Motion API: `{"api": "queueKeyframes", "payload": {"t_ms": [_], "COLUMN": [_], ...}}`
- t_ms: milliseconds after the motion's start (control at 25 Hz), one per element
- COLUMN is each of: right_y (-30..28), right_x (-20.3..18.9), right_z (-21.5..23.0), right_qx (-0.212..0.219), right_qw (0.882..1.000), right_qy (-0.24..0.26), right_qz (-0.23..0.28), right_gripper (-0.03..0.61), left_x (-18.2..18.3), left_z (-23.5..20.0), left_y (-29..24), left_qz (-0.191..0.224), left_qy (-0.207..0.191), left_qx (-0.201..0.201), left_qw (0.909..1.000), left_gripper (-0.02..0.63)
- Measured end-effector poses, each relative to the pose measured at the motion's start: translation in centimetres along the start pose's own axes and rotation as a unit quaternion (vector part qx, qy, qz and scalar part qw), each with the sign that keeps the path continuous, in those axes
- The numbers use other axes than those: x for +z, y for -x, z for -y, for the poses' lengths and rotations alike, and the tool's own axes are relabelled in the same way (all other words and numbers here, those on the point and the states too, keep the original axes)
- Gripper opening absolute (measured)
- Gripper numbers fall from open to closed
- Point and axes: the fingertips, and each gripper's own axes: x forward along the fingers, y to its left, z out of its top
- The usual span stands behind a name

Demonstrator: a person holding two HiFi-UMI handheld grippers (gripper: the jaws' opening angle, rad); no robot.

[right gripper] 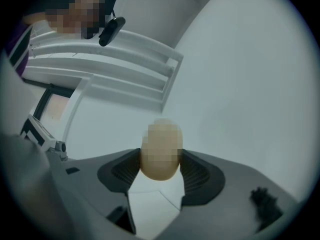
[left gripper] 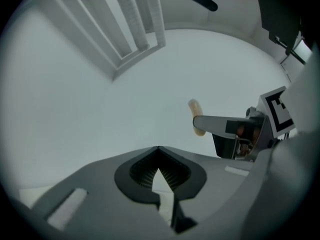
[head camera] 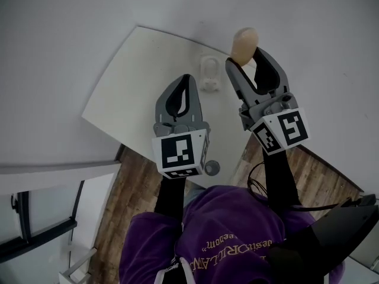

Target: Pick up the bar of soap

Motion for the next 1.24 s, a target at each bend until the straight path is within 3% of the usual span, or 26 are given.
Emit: {"api": "queueKeyframes", "payload": {"t_ms": [200, 640, 1240], "right_y": [1.6, 2.8, 2.9], "right_x": [3.1, 4.5, 4.3], "right_z": [-0.4, -0.1, 0.2], "right_qx": [0.001, -0.01, -0.016], "right_qw": [1.0, 0.999, 0.999], "right_qy": [0.003, 0.013, 0.014], "right_qz": [0.03, 0.043, 0.043], "right_gripper": [0.256, 0.256, 0.256], "left_x": [4.6, 7.1, 6.9], "left_z": [2.1, 4.4, 5.1], "left_y": [1.5, 1.6, 1.2], "left_qz": [0.047, 0.073, 0.071], "left_qy": [-0.095, -0.103, -0.101], "left_qx": [0.012, -0.012, -0.028], "left_qw": [0.9943, 0.9919, 0.992], "left_gripper": [0.008, 0.008, 0.006]}}
